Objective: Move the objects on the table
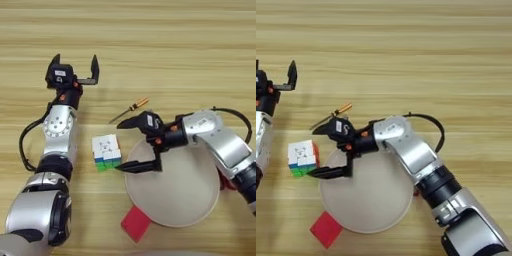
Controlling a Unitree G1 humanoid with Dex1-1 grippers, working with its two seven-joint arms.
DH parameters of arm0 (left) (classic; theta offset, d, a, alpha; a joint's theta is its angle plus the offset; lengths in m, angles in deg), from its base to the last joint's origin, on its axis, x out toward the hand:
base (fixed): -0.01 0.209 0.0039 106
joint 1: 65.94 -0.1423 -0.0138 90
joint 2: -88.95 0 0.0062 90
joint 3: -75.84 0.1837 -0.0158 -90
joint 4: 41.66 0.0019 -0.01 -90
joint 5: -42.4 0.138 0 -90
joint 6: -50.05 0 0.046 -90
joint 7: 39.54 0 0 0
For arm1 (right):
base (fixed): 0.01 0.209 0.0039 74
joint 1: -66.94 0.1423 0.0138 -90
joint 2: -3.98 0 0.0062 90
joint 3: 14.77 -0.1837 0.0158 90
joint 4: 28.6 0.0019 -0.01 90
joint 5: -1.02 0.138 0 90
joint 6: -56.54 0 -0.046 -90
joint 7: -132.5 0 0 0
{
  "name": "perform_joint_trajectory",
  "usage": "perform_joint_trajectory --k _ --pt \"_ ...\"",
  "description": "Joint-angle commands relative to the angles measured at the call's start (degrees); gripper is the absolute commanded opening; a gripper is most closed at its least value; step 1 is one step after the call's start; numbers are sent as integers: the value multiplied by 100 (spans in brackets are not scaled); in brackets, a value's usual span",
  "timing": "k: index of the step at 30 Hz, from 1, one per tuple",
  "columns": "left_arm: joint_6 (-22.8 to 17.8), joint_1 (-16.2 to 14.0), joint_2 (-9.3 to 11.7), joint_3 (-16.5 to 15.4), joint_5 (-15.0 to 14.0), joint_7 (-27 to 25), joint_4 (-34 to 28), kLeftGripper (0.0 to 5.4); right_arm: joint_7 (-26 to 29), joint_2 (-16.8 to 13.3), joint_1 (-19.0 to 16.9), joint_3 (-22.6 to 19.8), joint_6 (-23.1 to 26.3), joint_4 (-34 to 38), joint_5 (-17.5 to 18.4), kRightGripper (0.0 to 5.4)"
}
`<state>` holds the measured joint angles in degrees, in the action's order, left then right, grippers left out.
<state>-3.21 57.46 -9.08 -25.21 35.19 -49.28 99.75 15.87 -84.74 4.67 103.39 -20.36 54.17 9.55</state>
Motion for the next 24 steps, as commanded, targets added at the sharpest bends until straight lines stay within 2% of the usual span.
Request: perform_joint_trajectory --k 1,11,23,24 --pt "-67 94 3 -17 -44 -33 28 537 -66 152 152 83 -120 -168 -142 540" --pt "-62 75 -14 -12 -43 -56 -2 537 -470 572 259 158 -593 -922 -554 540" --pt "-58 56 -28 -7 -42 -69 -42 537 -366 806 254 339 -824 -1353 -844 540" --pt "-58 54 -29 -6 -42 -69 -44 540 -353 817 254 345 -832 -1352 -845 523"
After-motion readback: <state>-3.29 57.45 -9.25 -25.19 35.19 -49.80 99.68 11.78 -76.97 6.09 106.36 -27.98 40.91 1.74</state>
